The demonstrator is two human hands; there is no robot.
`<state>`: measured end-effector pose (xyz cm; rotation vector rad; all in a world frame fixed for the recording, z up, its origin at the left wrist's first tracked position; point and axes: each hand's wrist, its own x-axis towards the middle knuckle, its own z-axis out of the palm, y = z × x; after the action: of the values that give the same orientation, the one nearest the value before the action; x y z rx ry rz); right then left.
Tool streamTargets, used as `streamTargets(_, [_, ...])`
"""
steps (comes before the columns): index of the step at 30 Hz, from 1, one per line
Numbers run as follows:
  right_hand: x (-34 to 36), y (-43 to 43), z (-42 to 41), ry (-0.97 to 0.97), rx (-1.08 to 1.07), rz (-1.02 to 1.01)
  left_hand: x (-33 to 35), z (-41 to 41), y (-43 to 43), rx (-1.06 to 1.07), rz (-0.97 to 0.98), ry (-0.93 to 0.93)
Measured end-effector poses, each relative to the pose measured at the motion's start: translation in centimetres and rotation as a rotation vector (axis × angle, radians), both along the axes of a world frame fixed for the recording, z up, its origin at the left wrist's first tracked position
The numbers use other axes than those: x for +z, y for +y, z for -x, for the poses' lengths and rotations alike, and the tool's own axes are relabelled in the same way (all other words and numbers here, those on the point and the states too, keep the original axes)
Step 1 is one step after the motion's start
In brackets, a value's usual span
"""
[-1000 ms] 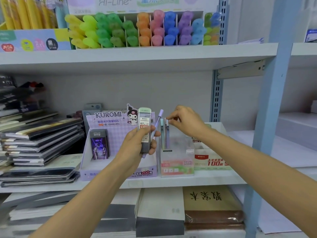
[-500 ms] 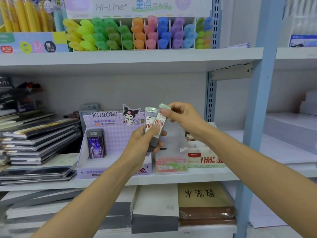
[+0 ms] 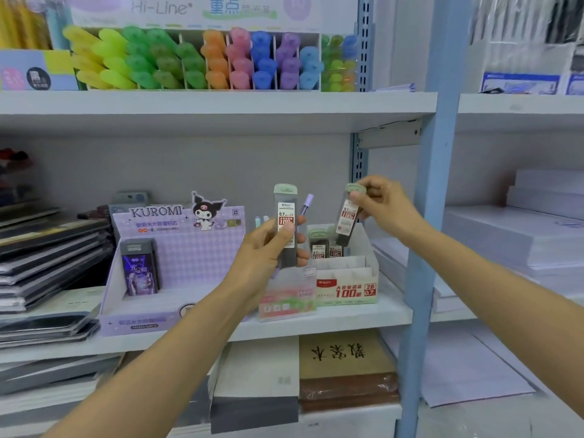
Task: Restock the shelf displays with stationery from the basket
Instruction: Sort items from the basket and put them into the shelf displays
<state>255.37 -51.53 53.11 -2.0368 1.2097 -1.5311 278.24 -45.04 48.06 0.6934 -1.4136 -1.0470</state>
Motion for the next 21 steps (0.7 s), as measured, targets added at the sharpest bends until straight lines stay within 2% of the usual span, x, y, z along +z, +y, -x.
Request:
streamTargets(5, [-2.4, -1.3, 0.0, 0.098, -0.057, 0.009, -0.2, 1.0, -0.3, -0.027, 0.008, -0.01])
streamTargets(14, [-3.5, -3.1, -0.8, 0.426, -0.05, -0.004, -0.6, 1.0, -0.7, 0.016, 0.032, -0.042])
streamTargets(21, [-4.2, -3.5, -1.6, 0.375, -0.166, 0.048, -0.5, 0.4, -1.1, 0.047, 0.014, -0.036])
